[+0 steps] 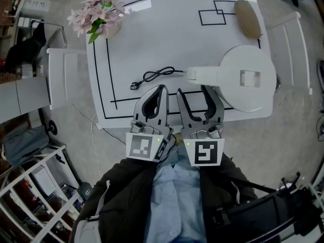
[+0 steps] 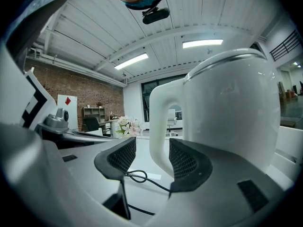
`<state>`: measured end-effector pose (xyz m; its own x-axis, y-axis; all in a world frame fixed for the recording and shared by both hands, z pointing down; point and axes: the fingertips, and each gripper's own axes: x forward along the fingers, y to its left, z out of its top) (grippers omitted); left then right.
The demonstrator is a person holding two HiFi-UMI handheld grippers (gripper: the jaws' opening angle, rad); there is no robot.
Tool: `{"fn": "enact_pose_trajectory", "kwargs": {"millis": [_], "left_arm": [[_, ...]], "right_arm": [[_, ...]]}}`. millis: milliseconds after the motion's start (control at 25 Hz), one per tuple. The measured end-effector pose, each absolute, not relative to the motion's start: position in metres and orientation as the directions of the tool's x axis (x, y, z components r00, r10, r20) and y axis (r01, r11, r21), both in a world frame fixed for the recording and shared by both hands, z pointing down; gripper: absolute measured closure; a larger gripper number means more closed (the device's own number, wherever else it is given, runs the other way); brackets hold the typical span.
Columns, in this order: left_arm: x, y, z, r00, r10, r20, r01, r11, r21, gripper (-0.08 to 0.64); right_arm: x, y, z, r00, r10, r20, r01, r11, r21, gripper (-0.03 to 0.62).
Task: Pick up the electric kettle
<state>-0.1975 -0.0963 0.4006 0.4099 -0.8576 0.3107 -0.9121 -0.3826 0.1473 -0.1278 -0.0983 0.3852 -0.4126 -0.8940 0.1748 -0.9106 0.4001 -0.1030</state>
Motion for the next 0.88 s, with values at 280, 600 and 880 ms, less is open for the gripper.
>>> {"fn": "enact_pose_trajectory", "kwargs": {"millis": [280, 600, 880], "left_arm": [[-0.163, -0.088, 0.4, 0.488, -0.822, 0.293, -0.873, -0.461, 0.16, 0.555], [-0.138, -0.095, 0.4, 0.524, -0.804, 0.281, -0.852, -0.5, 0.157, 0.555], [-0.133, -0.107, 0.406, 0.521, -0.803, 0.291, -0.853, -0.498, 0.153, 0.555]], "right_arm": [[-0.111, -0.075, 0.382, -0.429, -0.888, 0.164, -0.902, 0.41, -0.135, 0.365], [-0.09, -0.056, 0.375, -0.42, -0.897, 0.137, -0.906, 0.405, -0.128, 0.365], [-0.085, -0.05, 0.38, -0.44, -0.884, 0.156, -0.896, 0.419, -0.15, 0.365]]}}
